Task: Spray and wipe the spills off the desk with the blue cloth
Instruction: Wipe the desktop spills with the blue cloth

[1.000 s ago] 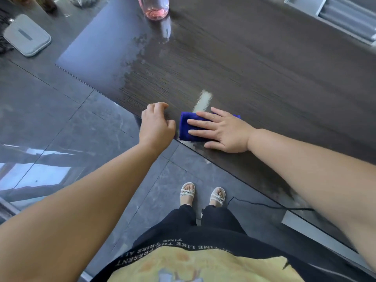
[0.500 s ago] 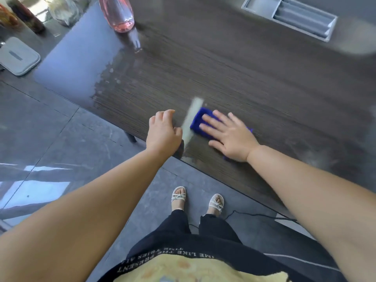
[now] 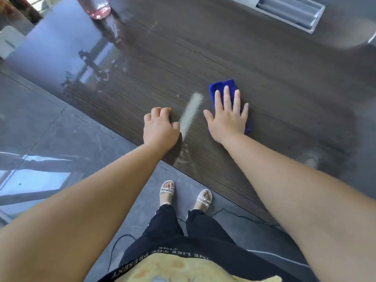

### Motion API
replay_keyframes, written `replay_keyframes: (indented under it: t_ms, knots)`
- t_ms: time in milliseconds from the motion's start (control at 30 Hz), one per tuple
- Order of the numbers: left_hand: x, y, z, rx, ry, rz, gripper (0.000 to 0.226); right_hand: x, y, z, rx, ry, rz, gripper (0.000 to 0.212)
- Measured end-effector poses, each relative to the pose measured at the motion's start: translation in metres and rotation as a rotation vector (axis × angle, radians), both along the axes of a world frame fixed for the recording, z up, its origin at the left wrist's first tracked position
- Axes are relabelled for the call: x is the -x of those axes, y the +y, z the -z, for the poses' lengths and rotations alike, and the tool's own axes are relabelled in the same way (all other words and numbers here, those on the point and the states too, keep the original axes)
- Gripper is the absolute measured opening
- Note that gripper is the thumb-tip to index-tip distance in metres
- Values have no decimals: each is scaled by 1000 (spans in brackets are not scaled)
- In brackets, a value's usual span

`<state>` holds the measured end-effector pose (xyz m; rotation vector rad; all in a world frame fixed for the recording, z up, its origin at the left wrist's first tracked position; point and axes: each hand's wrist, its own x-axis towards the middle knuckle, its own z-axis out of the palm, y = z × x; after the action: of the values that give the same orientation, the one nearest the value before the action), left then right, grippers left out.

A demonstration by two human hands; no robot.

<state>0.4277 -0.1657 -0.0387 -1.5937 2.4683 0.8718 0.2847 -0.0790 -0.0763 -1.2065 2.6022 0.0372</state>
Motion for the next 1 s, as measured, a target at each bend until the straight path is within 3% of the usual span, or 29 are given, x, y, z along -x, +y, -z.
replay_keyframes:
  t_ms: [133,167,233,300,367,433,567,633,733,800,900,1000]
  knots:
    - [-5,-6,-1,-2,33,-60,46,-10,9,-4,-1,-63,-661,60]
    - [-7,-9,-2,-6,46,-67,46,5,8,-4,11,-61,-730,58]
    - [-12,-13,-2,-29,65,-72,44,34,-1,0,22,-36,-594,55]
    - [-18,-11,-2,-29,66,-76,43,48,-13,2,11,-30,-249,57]
    - [-24,-6,-1,-2,52,-117,42,33,-29,0,-5,-38,-57,61]
    - [-30,-2,2,20,51,-153,40,3,-36,-2,-5,-46,-182,65]
    - [-36,-3,5,31,62,-150,37,-7,-33,-4,0,-77,-788,59]
    - [-39,-5,5,23,69,-146,36,14,-43,0,-13,-45,-740,56]
    - [-43,-6,7,17,79,-140,35,15,-53,3,-43,-22,-401,61]
    - [-42,-3,9,26,103,-157,35,-10,-47,2,-27,-1,-407,67]
    - [-39,4,11,71,172,-206,33,-36,-12,3,33,-31,-910,70]
    - [-39,6,10,82,201,-224,32,-13,17,8,88,-78,-1358,59]
